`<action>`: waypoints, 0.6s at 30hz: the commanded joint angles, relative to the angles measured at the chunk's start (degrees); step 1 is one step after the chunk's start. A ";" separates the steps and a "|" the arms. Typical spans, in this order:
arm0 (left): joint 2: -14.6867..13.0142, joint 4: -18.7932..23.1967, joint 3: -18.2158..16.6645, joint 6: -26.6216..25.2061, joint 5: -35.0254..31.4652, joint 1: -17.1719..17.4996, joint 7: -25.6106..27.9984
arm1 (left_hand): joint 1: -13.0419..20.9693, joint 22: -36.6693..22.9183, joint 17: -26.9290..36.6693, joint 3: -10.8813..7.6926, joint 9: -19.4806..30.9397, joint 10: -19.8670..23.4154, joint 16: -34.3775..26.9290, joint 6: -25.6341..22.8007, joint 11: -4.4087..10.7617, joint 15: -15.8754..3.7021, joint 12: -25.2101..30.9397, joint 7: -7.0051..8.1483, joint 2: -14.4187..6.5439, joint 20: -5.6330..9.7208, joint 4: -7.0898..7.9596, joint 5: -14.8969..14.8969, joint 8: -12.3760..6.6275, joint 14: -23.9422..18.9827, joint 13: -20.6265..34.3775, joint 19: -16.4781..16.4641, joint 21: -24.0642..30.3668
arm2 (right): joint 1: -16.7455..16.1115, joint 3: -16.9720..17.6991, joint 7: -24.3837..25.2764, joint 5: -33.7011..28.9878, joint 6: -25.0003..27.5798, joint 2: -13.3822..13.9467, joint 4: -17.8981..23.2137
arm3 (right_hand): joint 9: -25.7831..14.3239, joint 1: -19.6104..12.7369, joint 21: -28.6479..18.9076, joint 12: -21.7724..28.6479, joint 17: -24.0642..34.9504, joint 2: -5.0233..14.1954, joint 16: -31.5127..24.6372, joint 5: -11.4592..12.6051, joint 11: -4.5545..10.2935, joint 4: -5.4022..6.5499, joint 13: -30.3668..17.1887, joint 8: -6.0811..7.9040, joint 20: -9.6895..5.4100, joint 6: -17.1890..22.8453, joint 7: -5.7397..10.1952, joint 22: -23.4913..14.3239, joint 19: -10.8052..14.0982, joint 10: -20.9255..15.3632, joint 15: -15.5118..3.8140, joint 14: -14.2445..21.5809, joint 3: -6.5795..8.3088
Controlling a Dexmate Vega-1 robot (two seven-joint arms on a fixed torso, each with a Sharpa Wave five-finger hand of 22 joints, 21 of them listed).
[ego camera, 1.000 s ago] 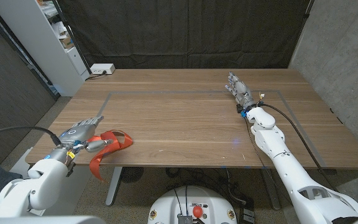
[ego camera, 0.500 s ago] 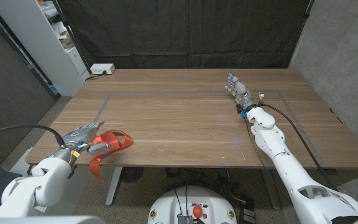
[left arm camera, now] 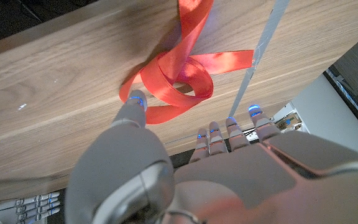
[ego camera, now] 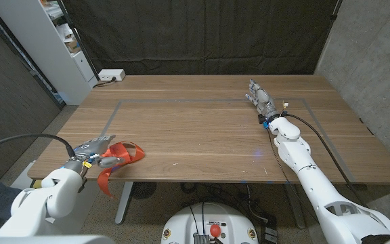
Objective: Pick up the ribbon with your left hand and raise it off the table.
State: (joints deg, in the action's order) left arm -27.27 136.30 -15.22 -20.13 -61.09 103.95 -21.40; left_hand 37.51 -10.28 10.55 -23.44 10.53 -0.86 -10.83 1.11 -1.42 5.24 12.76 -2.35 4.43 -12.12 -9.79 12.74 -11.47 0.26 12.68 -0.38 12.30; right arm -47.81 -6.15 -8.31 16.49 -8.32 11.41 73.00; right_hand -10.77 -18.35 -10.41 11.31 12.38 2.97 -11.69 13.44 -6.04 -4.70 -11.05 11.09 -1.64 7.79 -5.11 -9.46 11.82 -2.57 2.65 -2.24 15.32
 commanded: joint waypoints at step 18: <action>-4.48 -3.47 5.13 -5.57 4.51 -3.41 -0.20 | 1.80 -0.43 0.14 -0.48 0.36 0.92 -0.97 -1.91 0.47 0.51 0.87 -0.06 -0.39 -0.34 0.47 -0.28 -0.82 -1.86 0.41 -2.01 0.69 | 0.53 1.02 -0.97 0.59 -0.38 -0.06 -1.87 | -0.19 -0.40 -0.53 0.24 0.13 -0.27 -0.25 0.15 -0.15 -0.36 -0.13 0.24 0.56 0.68 -0.06 -0.31 -0.01 -0.09 -0.03 0.41 0.03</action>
State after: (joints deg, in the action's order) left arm -30.51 133.61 -11.62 -23.90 -58.57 101.06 -22.17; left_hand 38.50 -10.55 10.54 -23.62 10.82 -0.24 -11.28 -0.26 -0.80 5.62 13.19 -2.21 3.91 -12.20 -9.62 12.48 -11.91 -1.21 12.93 -2.05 12.53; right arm -47.31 -5.52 -8.87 16.77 -8.66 11.35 71.57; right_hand -10.77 -18.35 -10.41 11.31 12.38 2.97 -11.69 13.44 -6.04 -4.75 -11.04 11.09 -1.61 7.78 -5.11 -9.46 11.79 -2.56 2.65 -2.24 15.37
